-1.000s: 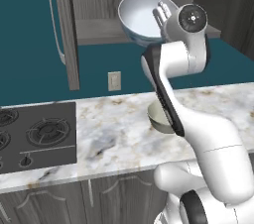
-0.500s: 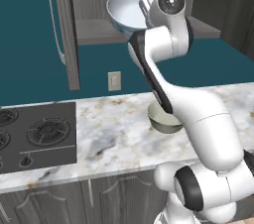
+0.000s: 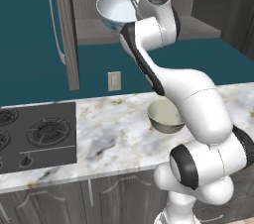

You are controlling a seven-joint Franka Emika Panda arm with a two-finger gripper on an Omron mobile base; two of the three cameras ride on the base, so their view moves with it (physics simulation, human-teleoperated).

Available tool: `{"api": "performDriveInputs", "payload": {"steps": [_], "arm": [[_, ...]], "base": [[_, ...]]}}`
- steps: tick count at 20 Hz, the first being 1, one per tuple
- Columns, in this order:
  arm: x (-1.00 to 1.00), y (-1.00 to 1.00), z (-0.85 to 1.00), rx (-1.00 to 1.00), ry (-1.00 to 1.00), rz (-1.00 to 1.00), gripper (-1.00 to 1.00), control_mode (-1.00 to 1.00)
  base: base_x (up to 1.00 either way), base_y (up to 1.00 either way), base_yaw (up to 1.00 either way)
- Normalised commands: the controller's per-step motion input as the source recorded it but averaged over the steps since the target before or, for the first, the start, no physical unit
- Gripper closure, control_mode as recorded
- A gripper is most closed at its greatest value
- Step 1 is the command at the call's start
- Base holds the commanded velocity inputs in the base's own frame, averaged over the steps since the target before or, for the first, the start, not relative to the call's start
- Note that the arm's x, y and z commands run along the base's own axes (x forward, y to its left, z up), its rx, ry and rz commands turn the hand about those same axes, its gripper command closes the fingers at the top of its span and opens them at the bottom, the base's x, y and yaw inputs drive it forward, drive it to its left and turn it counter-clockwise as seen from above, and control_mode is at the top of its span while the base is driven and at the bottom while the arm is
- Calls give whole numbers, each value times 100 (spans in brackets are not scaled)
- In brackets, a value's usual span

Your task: Open the cabinet. Pick the bowls from the counter and place them in the cabinet. Then close the cabinet.

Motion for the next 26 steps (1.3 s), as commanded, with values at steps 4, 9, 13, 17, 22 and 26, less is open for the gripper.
{"api": "performDriveInputs", "payload": {"steps": [4,9,13,17,22,26], "arm": [[74,39,-25,0,0,0,100,-100],[55,31,-26,0,0,0,100,-100],[2,1,-5,0,16,0,100,-100],[-31,0,0,0,12,0,100,-100],[-69,0,0,1,2,0,100,-100],[-73,0,-5,3,0,0,100,-100]], "base": [[0,0,0],[0,0,0],[0,0,0],[0,0,0],[0,0,0],[0,0,0]]}}
